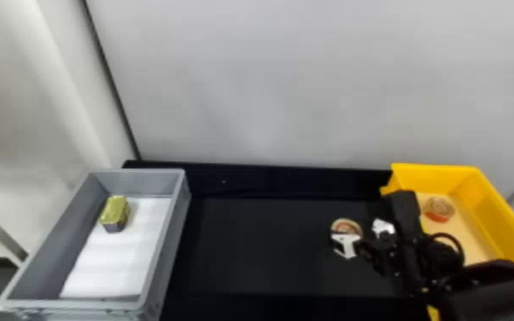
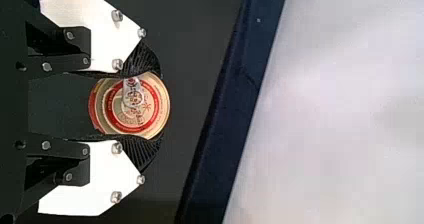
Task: Pick up the round yellow can and place it in the yellow rectangular box
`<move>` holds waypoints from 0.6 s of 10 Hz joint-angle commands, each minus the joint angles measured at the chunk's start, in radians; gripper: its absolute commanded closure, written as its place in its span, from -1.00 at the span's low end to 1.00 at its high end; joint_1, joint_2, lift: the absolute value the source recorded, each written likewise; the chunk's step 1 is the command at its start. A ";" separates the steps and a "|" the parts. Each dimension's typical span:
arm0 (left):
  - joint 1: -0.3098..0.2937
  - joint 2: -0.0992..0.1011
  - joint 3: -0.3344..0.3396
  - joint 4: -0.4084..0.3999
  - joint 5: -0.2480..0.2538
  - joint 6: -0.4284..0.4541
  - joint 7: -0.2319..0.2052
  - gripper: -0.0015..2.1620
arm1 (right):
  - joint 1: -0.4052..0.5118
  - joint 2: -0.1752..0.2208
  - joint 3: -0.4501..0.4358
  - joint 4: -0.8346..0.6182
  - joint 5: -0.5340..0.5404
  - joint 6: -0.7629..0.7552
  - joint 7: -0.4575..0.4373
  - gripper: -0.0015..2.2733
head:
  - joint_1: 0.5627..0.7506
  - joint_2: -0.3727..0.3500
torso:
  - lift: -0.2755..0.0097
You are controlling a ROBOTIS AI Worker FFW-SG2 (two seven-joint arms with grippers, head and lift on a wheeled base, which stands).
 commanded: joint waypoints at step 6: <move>-0.003 -0.003 0.005 0.003 0.001 0.002 -0.001 -0.87 | 0.040 -0.001 -0.130 -0.249 0.054 0.110 -0.082 -0.34 | 0.39 0.07 | 0.45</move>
